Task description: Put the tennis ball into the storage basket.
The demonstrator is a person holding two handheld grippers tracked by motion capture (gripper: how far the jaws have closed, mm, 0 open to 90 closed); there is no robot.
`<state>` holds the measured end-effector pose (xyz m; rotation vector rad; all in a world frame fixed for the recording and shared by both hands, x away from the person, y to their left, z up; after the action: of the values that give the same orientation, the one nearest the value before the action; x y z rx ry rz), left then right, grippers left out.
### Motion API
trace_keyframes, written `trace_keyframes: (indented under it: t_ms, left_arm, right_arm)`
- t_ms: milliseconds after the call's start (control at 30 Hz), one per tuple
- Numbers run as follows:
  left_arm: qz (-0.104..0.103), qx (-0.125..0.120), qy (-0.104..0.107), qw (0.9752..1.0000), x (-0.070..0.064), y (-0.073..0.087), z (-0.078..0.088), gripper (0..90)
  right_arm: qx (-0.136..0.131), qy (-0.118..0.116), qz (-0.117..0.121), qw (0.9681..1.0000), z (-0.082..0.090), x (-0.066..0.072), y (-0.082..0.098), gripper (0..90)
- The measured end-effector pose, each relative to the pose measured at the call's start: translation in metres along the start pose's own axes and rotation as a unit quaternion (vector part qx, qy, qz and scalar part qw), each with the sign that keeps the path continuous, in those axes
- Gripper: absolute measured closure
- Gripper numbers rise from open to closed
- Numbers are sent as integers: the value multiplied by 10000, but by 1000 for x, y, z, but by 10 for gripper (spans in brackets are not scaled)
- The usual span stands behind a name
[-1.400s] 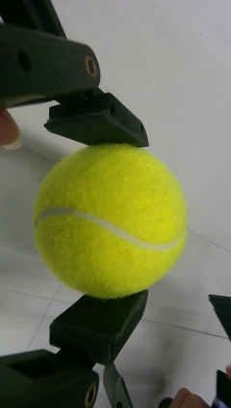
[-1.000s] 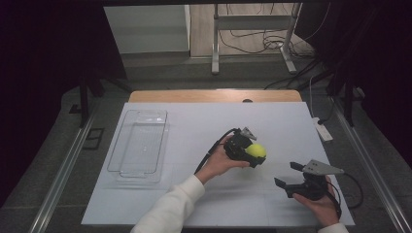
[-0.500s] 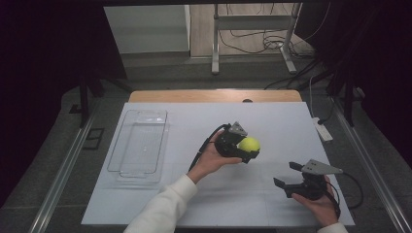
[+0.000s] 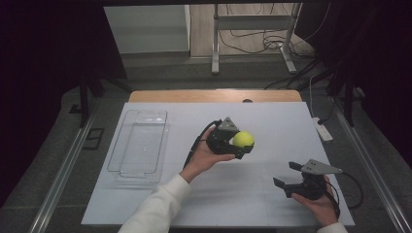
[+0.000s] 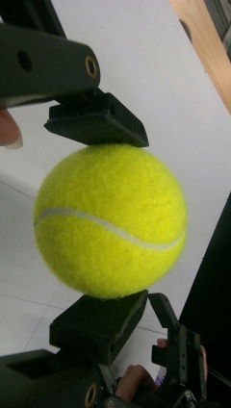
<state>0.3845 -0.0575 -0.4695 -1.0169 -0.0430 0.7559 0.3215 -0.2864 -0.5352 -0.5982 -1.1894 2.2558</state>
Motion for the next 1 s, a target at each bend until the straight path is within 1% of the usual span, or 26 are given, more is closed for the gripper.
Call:
trace_keyframes:
  t_ms: [233, 667, 1000]
  left_arm:
    - [49, -120, -15, 9999, 3, -1, 7, 273]
    - [78, -259, -82, 9996, 8, -2, 17, 273]
    - [77, -336, -72, 9994, 8, -4, 20, 273]
  right_arm:
    - [11, 2, 3, 10000, 0, 0, 0, 103]
    - [26, 9, 7, 10000, 0, 0, 0, 103]
    - [31, 6, 0, 10000, -1, 0, 0, 104]
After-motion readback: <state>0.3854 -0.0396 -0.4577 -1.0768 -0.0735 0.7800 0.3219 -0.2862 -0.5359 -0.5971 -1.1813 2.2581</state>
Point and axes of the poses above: each handheld gripper's, and its own axes: z roughly backward along the jaws, y roughly out of its underside, x roughly to its left, the point moved 6 cm from there along -z, roughly forward along the jaws, and after that the axes turned 12 degrees about z, right-handed, at the moved point
